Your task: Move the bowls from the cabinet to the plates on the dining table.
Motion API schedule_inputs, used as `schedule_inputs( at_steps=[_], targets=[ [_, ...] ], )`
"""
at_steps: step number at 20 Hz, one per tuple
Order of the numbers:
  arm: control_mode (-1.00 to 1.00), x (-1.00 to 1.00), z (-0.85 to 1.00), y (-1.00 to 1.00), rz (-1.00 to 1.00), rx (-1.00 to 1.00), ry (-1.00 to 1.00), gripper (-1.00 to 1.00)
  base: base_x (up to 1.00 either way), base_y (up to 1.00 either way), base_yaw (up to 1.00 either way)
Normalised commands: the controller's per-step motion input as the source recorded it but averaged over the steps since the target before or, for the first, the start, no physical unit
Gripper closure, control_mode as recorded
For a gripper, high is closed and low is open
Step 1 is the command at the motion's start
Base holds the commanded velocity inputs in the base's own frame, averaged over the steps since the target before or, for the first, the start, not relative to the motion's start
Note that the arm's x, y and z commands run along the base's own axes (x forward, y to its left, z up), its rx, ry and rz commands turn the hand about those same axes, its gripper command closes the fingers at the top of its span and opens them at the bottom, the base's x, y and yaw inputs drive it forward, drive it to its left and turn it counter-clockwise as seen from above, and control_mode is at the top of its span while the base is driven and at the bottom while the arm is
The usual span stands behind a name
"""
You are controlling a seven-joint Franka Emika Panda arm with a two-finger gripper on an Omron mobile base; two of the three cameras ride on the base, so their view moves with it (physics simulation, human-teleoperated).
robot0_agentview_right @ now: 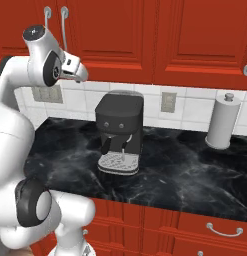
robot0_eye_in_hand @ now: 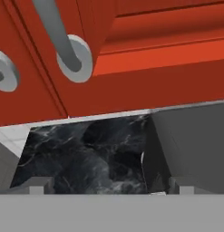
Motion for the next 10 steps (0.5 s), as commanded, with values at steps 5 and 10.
schedule_inputs(
  at_steps=[5,10],
  targets=[
    [-1.00,0.54,0.09,0.00,0.02,0.00,0.00,-1.00,0.00,0.00,0.00],
    [-1.00,0.26,0.38,0.13,0.00,0.00,0.01,-1.00,0.00,0.00,0.00]
  ],
)
